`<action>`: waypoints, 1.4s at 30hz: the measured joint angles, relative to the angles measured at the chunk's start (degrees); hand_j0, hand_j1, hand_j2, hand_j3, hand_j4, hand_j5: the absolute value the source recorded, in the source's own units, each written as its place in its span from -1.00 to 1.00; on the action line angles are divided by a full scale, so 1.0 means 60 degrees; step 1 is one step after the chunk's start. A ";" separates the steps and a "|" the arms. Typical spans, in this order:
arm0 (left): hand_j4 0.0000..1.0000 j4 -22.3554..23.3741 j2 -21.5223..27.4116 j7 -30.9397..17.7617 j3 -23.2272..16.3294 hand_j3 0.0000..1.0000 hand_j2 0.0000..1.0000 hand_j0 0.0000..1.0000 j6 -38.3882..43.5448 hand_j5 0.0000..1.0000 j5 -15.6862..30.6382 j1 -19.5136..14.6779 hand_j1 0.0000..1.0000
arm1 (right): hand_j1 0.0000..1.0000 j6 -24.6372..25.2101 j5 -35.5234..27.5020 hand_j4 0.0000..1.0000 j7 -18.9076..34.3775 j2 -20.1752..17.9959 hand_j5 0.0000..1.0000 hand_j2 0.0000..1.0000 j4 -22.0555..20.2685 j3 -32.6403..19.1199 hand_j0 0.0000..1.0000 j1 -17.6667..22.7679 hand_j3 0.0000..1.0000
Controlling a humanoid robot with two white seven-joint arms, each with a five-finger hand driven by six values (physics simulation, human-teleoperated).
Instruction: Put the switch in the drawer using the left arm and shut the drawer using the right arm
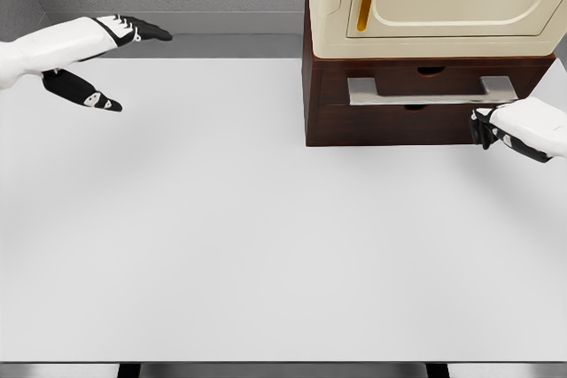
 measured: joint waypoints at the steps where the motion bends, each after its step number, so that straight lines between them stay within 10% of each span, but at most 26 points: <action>1: 1.00 -0.0002 0.0001 0.0000 0.0003 1.00 1.00 1.00 0.0001 1.00 0.0000 0.0000 1.00 | -0.47 0.0019 -0.0082 -0.47 0.0008 -0.0002 -0.47 -0.47 0.0018 0.0001 -0.47 0.0000 -0.47; 42: 1.00 0.0055 -0.0046 -0.0002 -0.0049 1.00 1.00 1.00 -0.0020 1.00 -0.0006 0.0000 1.00 | -0.38 -0.1313 -0.1390 -0.38 0.0007 -0.0300 -0.38 -0.38 0.1179 0.0154 -0.38 -0.0307 -0.38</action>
